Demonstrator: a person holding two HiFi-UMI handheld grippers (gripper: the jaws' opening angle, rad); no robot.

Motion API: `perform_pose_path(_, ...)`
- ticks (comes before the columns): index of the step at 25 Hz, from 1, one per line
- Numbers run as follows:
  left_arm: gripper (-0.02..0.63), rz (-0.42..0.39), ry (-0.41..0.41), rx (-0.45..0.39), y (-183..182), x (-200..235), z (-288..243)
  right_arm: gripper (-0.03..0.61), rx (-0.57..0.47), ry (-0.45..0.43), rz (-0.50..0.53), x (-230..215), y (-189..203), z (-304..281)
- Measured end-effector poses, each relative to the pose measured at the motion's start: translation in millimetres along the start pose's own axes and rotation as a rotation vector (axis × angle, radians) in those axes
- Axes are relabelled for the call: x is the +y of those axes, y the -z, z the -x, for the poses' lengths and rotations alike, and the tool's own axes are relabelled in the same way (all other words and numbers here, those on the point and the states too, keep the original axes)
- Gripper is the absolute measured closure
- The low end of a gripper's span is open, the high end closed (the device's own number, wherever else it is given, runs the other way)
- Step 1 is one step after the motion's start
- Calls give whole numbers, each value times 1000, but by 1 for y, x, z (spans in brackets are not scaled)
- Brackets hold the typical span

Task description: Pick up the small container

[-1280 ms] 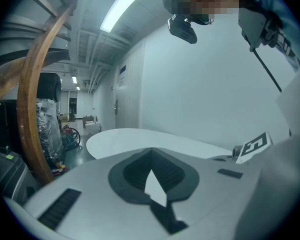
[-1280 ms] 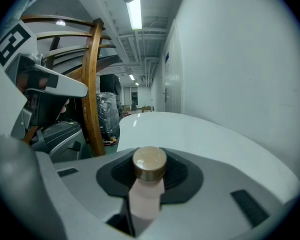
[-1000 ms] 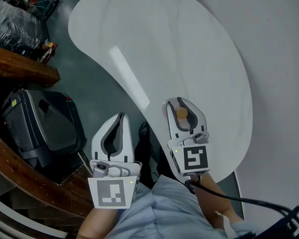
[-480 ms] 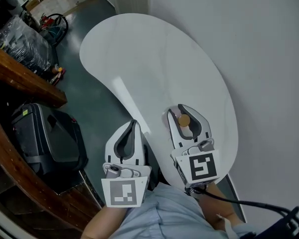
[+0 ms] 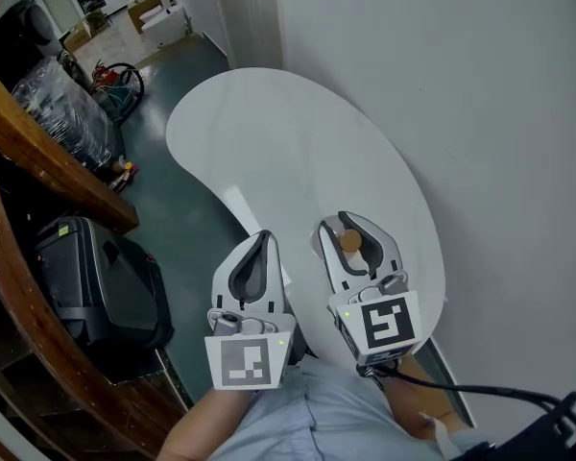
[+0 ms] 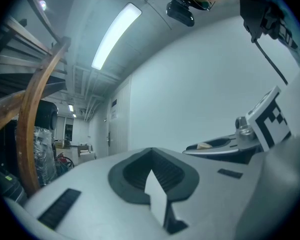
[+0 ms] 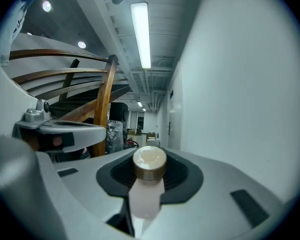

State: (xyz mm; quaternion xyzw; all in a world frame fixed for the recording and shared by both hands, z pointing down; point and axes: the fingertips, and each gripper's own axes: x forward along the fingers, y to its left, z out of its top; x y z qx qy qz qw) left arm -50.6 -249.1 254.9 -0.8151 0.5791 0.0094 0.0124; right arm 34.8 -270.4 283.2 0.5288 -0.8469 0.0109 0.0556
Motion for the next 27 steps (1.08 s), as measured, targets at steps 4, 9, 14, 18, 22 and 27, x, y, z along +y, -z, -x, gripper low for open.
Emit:
perform_pose_path(4, 615, -12, 2, -17, -3, -7, 4, 480, -82, -29, 31, 4, -7, 4)
perform_pose_path(9, 615, -20, 7, -33, -8, -14, 6, 480, -7, -11, 12, 1, -4, 11)
perform_pose_path(14, 615, -22, 1, -36, -9, -12, 7, 480, -28, -21, 7, 3, -5, 9)
perform_pose_path(18, 615, -26, 4, -40, -9, -12, 7, 480, -75, -33, 21, 5, -8, 8)
perform_pose_path(22, 615, -23, 9, -37, -8, -12, 8, 480, -51, -15, 25, 2, -7, 10)
perform_pose_path(27, 615, -16, 8, -37, -9, -11, 9, 480, -52, -18, 31, 3, -4, 11)
